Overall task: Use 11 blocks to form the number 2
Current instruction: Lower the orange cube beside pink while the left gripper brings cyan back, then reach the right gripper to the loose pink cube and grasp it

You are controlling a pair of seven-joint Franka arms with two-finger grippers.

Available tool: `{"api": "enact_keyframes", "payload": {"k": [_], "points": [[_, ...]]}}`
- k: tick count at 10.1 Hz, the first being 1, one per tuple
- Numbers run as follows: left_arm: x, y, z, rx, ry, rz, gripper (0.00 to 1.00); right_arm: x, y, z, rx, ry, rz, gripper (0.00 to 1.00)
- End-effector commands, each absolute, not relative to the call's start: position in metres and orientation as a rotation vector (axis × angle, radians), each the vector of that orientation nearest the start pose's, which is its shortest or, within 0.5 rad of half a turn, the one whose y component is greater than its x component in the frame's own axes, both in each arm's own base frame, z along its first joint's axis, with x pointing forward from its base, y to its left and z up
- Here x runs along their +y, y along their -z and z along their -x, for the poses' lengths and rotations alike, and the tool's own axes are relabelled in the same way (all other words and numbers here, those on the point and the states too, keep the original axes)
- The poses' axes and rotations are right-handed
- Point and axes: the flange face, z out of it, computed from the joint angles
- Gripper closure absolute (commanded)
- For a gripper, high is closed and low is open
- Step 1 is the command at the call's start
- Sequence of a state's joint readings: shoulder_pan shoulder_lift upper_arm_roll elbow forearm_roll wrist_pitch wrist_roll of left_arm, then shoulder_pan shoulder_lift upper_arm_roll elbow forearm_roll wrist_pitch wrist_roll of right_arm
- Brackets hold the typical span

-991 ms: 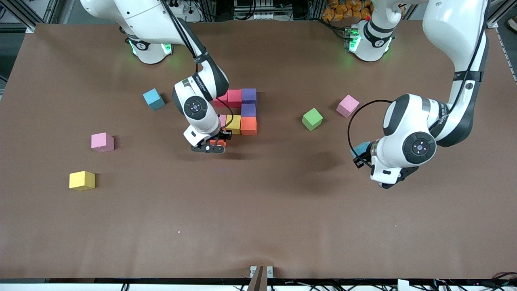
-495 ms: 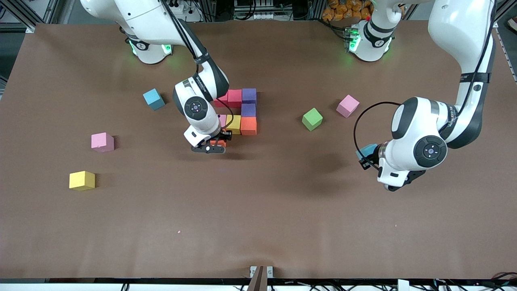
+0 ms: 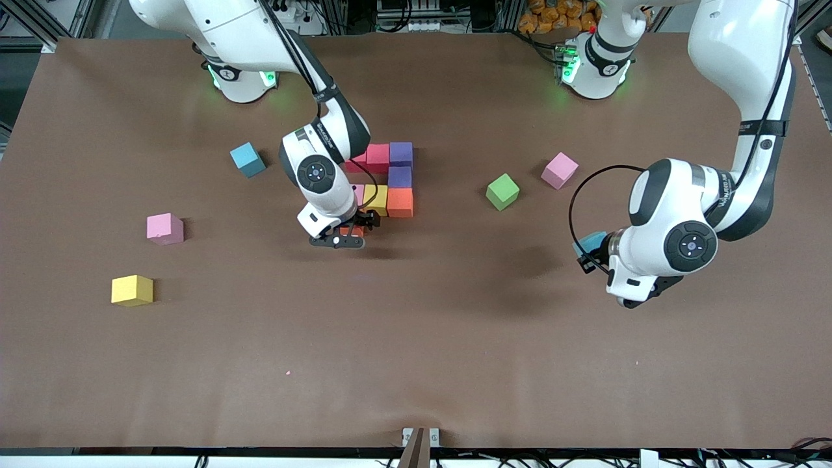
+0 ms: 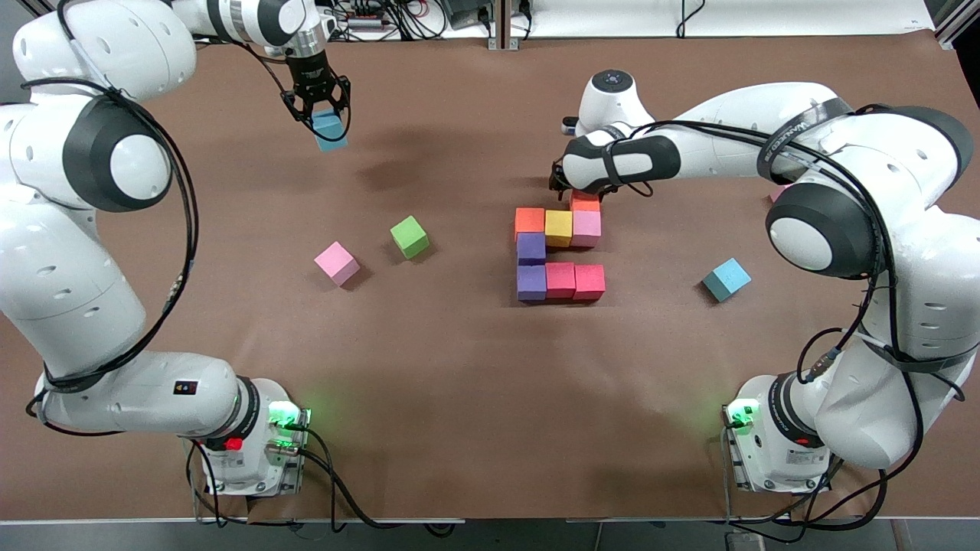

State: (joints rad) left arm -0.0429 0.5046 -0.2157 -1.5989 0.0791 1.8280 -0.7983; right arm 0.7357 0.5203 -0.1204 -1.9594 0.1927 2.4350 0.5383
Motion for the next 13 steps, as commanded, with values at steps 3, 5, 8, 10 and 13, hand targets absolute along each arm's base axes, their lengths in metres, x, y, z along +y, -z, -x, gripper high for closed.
{"api": "enact_keyframes", "payload": {"k": [3, 5, 8, 10, 13], "points": [[-0.137, -0.326, -0.643, -0.743, -0.354, 2.925, 0.82, 0.335, -0.294, -0.508, -0.056, -0.053, 3.152, 0.00], [-0.136, -0.326, -0.643, -0.736, -0.355, 2.927, 0.82, 0.300, -0.312, -0.513, -0.177, -0.054, 3.179, 0.00], [-0.128, -0.329, -0.645, -0.742, -0.353, 2.930, 0.82, 0.214, -0.303, -0.514, -0.457, -0.117, 3.206, 0.00], [-0.103, -0.329, -0.649, -0.717, -0.360, 2.945, 0.82, 0.155, -0.302, -0.527, -0.633, -0.140, 3.251, 0.00], [-0.103, -0.329, -0.649, -0.698, -0.362, 2.953, 0.82, 0.038, -0.307, -0.556, -0.961, -0.240, 3.135, 0.00]]}}
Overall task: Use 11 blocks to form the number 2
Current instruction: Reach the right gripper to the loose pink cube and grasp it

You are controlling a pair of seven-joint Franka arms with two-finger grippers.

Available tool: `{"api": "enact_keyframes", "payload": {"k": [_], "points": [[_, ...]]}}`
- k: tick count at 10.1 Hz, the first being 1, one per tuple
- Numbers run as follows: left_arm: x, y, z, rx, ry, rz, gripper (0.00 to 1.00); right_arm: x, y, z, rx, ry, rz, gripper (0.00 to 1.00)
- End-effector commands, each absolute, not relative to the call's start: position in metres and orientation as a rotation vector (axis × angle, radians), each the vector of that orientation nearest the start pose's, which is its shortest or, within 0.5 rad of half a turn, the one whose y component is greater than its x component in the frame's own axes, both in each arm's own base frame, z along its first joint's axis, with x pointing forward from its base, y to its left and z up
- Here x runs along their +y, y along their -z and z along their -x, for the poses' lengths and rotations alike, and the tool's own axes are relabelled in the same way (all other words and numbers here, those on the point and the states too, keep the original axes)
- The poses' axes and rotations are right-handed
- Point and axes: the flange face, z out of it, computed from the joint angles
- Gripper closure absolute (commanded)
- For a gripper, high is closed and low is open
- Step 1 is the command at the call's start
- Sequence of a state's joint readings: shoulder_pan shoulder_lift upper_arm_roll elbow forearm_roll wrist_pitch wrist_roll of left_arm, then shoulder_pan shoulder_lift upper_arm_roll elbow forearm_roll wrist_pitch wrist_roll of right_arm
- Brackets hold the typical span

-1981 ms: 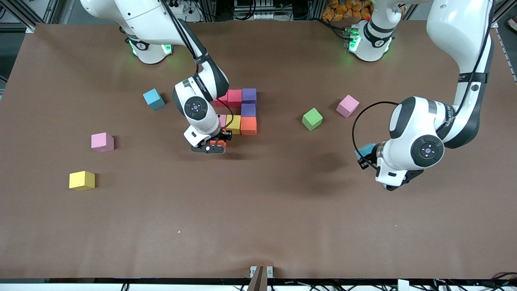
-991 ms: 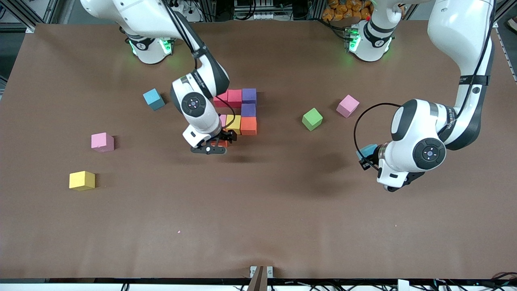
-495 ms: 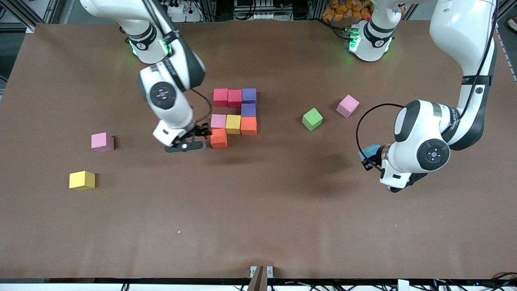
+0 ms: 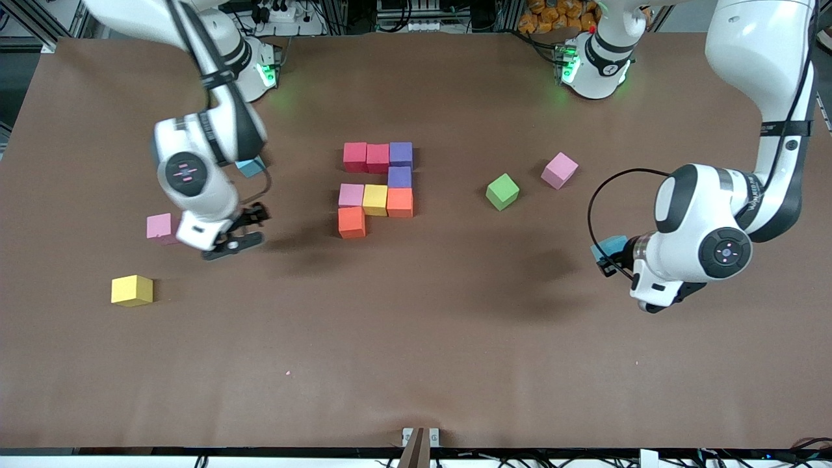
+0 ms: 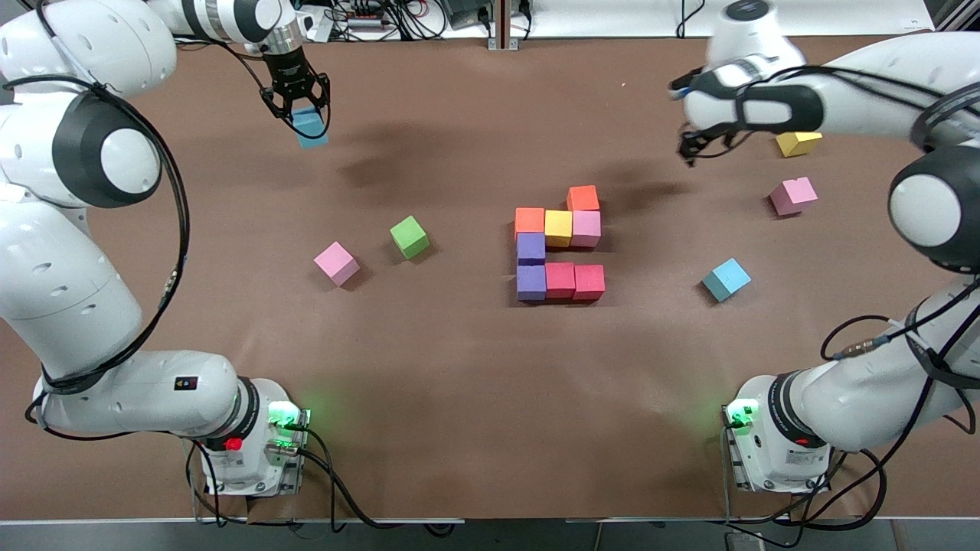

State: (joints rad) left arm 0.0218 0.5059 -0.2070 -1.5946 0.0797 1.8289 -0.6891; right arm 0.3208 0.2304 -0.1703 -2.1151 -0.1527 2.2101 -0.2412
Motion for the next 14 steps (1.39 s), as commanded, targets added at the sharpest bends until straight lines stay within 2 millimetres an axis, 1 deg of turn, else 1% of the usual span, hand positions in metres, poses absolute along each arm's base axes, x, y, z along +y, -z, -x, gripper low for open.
{"api": "enact_keyframes", "payload": {"k": [1, 2, 3, 4, 5, 6, 7, 8, 10, 11, 12, 13, 14], "points": [[-0.103, -0.328, -0.649, -0.697, -0.365, 2.952, 0.82, 0.001, -0.311, -0.559, -1.045, -0.246, 3.095, 0.00], [-0.103, -0.328, -0.649, -0.698, -0.365, 2.952, 0.82, -0.028, -0.319, -0.559, -1.179, -0.244, 3.035, 0.00], [-0.105, -0.326, -0.649, -0.692, -0.366, 2.952, 0.82, -0.051, -0.320, -0.558, -1.334, -0.251, 2.950, 0.00], [-0.104, -0.326, -0.649, -0.694, -0.366, 2.951, 0.82, -0.071, -0.315, -0.556, -1.460, -0.265, 2.870, 0.00], [-0.104, -0.325, -0.649, -0.694, -0.366, 2.952, 0.82, -0.099, -0.299, -0.550, -1.569, -0.275, 2.787, 0.00], [-0.106, -0.323, -0.649, -0.689, -0.370, 2.951, 0.82, -0.100, -0.293, -0.545, -1.726, -0.287, 2.667, 0.00], [-0.107, -0.322, -0.649, -0.688, -0.364, 2.955, 0.82, -0.100, -0.290, -0.545, -1.862, -0.296, 2.557, 0.00], [-0.109, -0.322, -0.649, -0.685, -0.364, 2.955, 0.82, -0.100, -0.276, -0.540, -1.973, -0.324, 2.433, 0.00], [-0.111, -0.321, -0.649, -0.683, -0.364, 2.955, 0.82, -0.104, -0.253, -0.520, -1.940, -0.356, 2.390, 0.00], [-0.111, -0.320, -0.649, -0.683, -0.366, 2.955, 0.82, -0.102, -0.248, -0.516, -1.996, -0.338, 2.351, 0.00], [-0.110, -0.317, -0.649, -0.685, -0.371, 2.953, 0.82, -0.102, -0.240, -0.513, -2.135, -0.265, 2.281, 0.00], [-0.110, -0.317, -0.649, -0.685, -0.371, 2.953, 0.82, -0.112, -0.230, -0.503, -2.231, -0.202, 2.238, 0.00], [-0.110, -0.317, -0.649, -0.685, -0.369, 2.954, 0.82, -0.113, -0.226, -0.500, -2.264, -0.199, 2.202, 0.00]]}}
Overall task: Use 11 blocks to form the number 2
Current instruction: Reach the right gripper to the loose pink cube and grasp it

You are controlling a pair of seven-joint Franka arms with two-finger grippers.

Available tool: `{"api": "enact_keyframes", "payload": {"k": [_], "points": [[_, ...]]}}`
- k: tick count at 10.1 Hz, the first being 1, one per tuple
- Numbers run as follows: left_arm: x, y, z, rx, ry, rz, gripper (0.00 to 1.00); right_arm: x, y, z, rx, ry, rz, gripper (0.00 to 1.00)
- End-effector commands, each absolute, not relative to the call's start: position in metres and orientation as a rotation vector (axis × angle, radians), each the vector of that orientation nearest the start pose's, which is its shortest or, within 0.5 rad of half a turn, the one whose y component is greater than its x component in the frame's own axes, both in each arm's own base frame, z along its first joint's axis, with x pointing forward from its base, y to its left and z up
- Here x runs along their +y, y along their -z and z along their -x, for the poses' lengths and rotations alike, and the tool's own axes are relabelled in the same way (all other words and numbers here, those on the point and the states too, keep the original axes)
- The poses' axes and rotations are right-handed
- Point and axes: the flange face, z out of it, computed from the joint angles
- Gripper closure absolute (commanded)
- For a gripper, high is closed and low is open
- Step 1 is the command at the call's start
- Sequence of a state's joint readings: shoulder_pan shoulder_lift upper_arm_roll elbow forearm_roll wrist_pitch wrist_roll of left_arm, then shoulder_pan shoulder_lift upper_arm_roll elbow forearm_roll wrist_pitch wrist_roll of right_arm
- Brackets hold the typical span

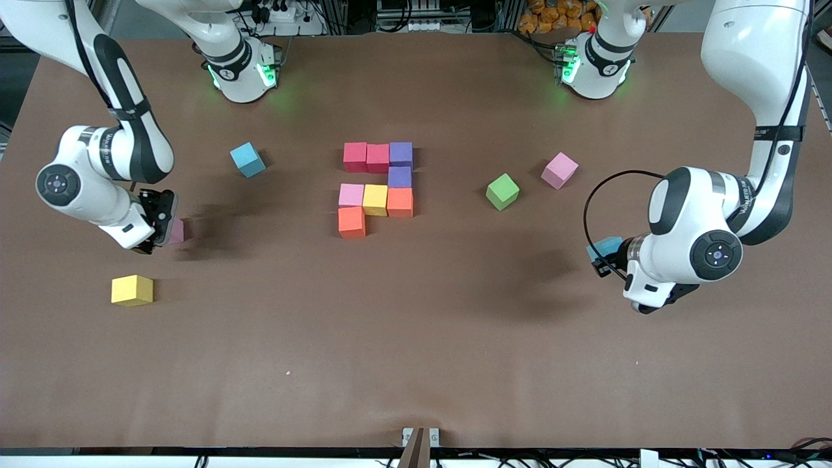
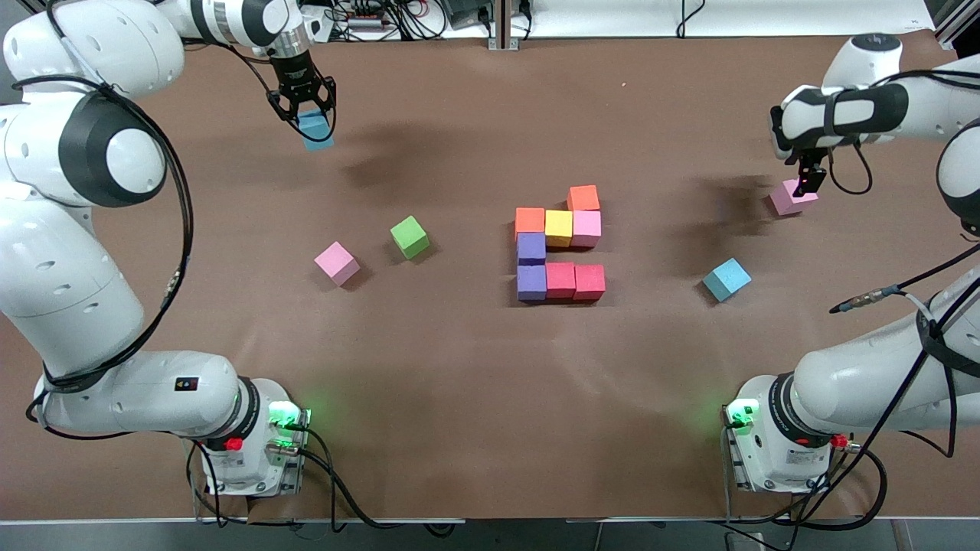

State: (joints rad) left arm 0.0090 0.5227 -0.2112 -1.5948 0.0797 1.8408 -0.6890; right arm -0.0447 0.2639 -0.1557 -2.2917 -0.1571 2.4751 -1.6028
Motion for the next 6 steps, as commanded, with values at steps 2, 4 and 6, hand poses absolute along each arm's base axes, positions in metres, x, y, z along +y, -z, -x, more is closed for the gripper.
{"api": "enact_keyframes", "payload": {"k": [2, 4, 6], "points": [[-0.111, -0.317, -0.649, -0.687, -0.369, 2.953, 0.82, -0.113, -0.228, -0.503, -2.405, -0.180, 2.072, 0.00], [-0.112, -0.317, -0.649, -0.693, -0.370, 2.950, 0.82, -0.120, -0.215, -0.498, -2.407, -0.183, 2.060, 0.00], [-0.114, -0.317, -0.648, -0.693, -0.370, 2.949, 0.82, -0.122, -0.210, -0.497, -2.412, -0.182, 2.055, 0.00]]}}
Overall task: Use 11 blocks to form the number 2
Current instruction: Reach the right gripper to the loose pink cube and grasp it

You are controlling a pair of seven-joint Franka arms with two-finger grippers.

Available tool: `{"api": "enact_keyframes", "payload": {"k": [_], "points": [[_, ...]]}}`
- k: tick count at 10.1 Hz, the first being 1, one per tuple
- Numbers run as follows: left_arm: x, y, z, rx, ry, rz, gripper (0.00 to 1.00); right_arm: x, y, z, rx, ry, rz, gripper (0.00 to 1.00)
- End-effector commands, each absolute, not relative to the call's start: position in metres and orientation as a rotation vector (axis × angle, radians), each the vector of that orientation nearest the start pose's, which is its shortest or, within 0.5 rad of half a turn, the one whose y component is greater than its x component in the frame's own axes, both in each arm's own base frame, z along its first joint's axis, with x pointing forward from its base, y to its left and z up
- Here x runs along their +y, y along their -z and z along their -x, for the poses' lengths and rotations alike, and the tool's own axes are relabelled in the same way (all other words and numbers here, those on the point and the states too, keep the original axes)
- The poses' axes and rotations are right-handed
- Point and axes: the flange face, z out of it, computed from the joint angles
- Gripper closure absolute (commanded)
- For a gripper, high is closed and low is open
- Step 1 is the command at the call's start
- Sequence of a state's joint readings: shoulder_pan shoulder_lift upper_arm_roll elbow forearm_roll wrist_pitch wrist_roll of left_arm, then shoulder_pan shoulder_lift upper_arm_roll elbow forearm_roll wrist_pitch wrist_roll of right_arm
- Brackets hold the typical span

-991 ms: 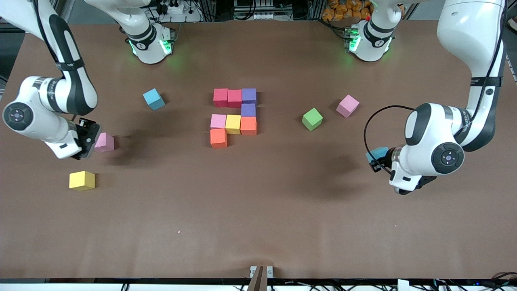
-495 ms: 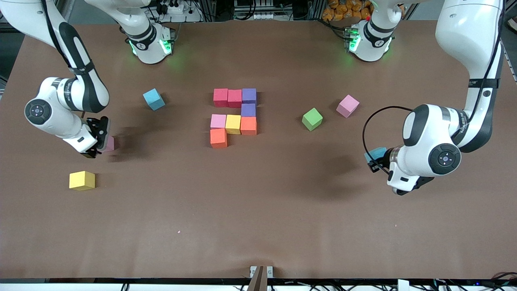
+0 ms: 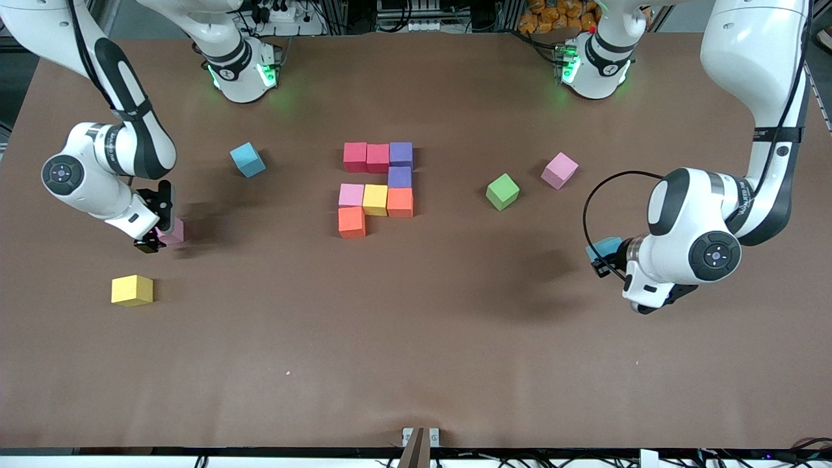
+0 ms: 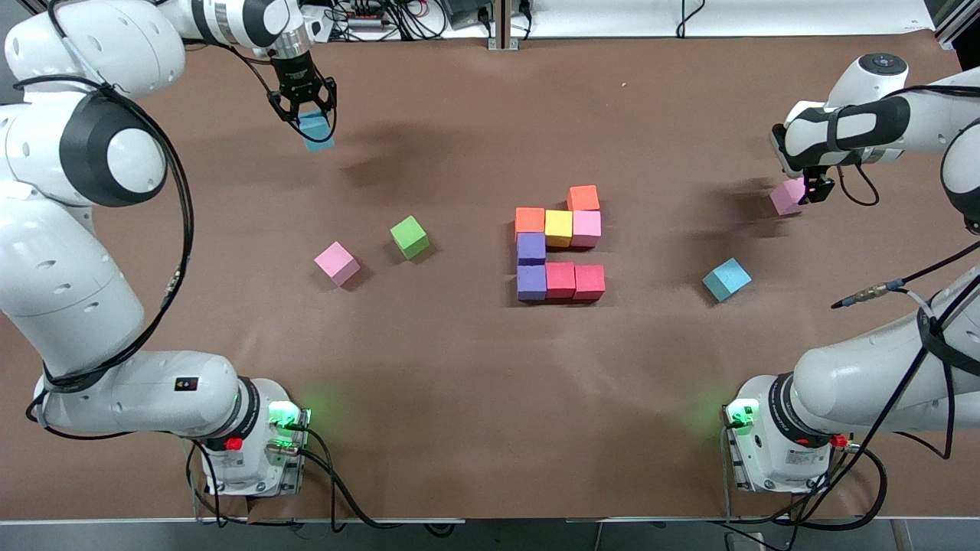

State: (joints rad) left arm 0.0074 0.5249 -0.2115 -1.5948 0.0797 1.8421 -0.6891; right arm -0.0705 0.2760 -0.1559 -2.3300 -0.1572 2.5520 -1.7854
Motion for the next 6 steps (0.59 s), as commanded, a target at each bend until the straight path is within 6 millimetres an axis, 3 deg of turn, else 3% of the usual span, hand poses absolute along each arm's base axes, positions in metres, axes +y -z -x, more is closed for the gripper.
{"api": "enact_keyframes", "payload": {"k": [1, 5, 6], "points": [[-0.115, -0.317, -0.648, -0.694, -0.370, 2.950, 0.82, -0.130, -0.208, -0.494, 2.359, 0.172, -2.014, 0.00], [-0.116, -0.316, -0.648, -0.697, -0.371, 2.947, 0.82, -0.129, -0.190, -0.493, 2.356, 0.128, -1.963, 0.00], [-0.116, -0.316, -0.648, -0.698, -0.369, 2.947, 0.82, -0.129, -0.190, -0.493, 2.354, 0.127, -1.965, 0.10]]}}
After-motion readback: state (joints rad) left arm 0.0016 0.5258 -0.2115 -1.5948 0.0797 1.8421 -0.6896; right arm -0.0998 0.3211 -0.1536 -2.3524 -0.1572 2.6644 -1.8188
